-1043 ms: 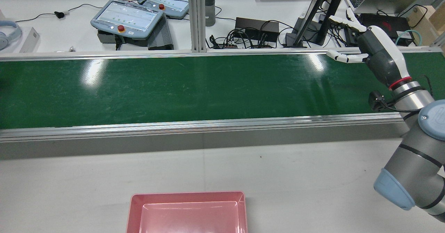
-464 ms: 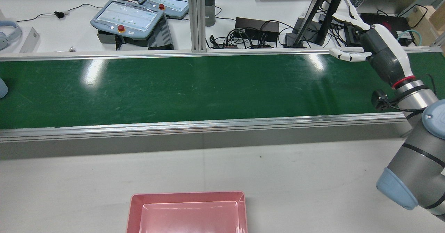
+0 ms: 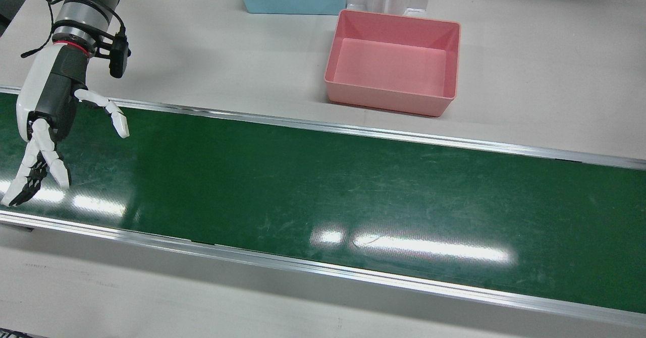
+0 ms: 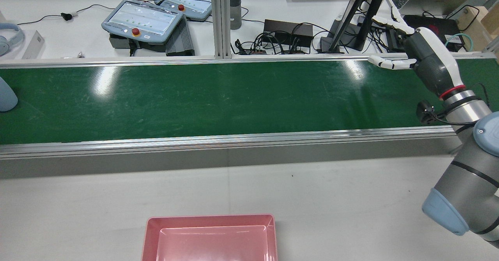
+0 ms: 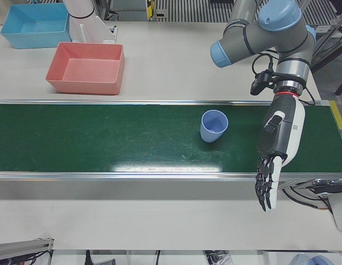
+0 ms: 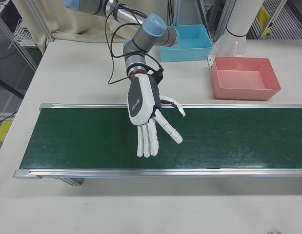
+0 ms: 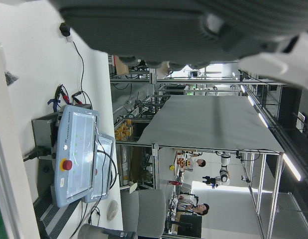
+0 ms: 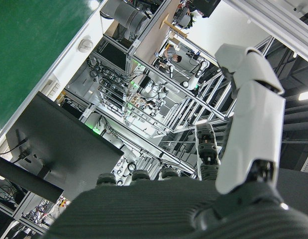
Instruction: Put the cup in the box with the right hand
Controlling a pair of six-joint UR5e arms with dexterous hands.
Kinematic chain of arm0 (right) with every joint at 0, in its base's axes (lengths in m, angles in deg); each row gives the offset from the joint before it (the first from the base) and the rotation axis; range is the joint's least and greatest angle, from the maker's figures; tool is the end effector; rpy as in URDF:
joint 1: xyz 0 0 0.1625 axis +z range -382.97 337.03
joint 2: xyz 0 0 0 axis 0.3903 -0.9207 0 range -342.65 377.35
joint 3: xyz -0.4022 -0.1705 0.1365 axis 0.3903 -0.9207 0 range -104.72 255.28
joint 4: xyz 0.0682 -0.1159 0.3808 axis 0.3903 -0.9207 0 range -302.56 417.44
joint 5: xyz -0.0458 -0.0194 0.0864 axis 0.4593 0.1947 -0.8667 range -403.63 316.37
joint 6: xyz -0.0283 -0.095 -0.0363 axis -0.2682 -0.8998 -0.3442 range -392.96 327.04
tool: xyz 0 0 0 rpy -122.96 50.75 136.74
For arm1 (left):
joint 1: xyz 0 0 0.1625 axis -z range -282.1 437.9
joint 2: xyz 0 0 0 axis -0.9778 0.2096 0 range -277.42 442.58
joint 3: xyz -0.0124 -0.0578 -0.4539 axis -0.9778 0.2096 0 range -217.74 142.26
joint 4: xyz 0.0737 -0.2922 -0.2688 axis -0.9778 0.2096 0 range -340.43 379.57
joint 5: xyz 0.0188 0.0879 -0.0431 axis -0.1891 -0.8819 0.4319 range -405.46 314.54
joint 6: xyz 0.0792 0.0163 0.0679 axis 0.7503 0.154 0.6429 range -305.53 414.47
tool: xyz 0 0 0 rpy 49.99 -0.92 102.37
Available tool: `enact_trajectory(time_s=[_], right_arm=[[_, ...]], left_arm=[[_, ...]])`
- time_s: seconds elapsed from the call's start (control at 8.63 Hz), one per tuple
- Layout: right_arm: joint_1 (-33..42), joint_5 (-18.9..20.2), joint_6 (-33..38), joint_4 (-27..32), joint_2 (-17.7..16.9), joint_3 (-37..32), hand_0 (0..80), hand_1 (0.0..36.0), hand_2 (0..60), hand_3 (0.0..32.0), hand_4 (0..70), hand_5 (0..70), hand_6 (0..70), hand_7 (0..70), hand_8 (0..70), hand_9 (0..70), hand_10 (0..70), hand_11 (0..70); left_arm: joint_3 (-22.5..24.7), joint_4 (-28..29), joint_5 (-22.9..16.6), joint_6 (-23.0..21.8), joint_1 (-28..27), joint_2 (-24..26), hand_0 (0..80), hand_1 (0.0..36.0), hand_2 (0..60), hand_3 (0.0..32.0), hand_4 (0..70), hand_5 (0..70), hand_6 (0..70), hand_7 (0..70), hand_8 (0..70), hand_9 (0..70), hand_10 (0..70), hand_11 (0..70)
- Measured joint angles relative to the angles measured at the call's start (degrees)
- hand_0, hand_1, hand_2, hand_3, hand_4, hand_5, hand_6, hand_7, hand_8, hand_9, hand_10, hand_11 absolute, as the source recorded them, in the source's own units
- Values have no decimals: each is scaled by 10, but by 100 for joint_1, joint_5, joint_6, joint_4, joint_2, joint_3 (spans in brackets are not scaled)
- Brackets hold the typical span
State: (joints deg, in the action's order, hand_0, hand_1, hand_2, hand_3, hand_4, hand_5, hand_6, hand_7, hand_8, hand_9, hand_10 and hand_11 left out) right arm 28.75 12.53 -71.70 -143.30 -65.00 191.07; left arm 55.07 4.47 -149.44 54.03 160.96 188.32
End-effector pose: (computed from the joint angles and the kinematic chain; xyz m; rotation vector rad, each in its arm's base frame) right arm -0.1506 -0.5009 0.4841 0.5182 -2.0928 1.7079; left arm -0.0352 -0.6026 0.5752 -0.3776 2.0831 -1.9627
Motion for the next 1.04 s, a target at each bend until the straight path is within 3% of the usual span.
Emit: enact_trajectory(time_s=[0.46, 1.04], right_arm=[[9, -1, -4, -3, 0, 10, 517, 286, 289, 0, 0, 70, 8, 0, 0, 0, 0, 0], [-27, -7, -50, -6, 0, -51, 520, 281, 271, 0, 0, 70, 9, 0, 0, 0, 0, 0]], left_arm=[[0, -2, 0, 0, 0, 0, 0, 0, 0, 0, 0, 0, 0, 0, 0, 0, 0, 0], [0, -2, 0, 0, -2, 0, 0, 0, 0, 0, 0, 0, 0, 0, 0, 0, 0, 0]])
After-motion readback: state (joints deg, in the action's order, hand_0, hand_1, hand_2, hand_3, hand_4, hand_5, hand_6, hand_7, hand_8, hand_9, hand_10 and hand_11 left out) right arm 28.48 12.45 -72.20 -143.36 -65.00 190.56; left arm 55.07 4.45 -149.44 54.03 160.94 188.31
